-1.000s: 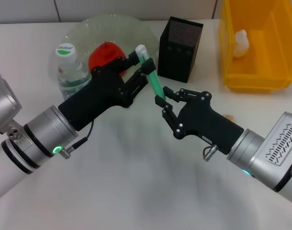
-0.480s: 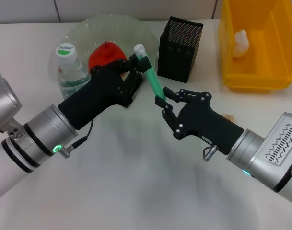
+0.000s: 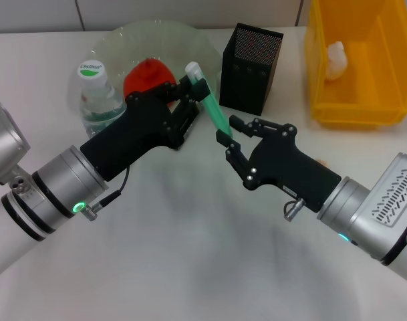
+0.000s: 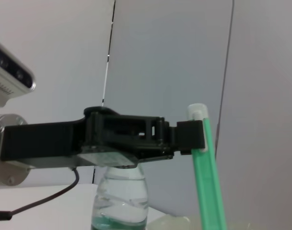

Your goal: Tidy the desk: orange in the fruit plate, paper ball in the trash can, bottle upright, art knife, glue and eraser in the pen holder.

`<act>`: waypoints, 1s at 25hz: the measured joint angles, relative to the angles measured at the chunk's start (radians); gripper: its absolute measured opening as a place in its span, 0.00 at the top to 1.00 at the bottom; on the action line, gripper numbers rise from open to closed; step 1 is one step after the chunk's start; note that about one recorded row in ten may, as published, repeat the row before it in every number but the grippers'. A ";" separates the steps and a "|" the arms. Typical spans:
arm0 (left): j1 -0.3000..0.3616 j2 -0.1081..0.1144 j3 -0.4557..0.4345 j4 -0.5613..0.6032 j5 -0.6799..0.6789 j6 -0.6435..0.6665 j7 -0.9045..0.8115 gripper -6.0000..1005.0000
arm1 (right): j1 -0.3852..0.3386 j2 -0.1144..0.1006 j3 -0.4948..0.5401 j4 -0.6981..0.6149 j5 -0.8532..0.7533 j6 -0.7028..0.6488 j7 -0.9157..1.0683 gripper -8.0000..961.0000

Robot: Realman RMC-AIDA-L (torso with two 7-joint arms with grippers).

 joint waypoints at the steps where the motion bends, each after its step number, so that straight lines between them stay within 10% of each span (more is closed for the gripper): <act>1: 0.000 0.000 0.000 0.000 -0.001 0.000 0.000 0.82 | -0.001 0.000 0.001 0.000 0.000 -0.001 0.000 0.75; 25: -0.044 0.000 -0.070 -0.006 0.003 -0.003 0.010 0.82 | -0.156 -0.006 0.002 -0.166 0.007 -0.172 0.262 0.37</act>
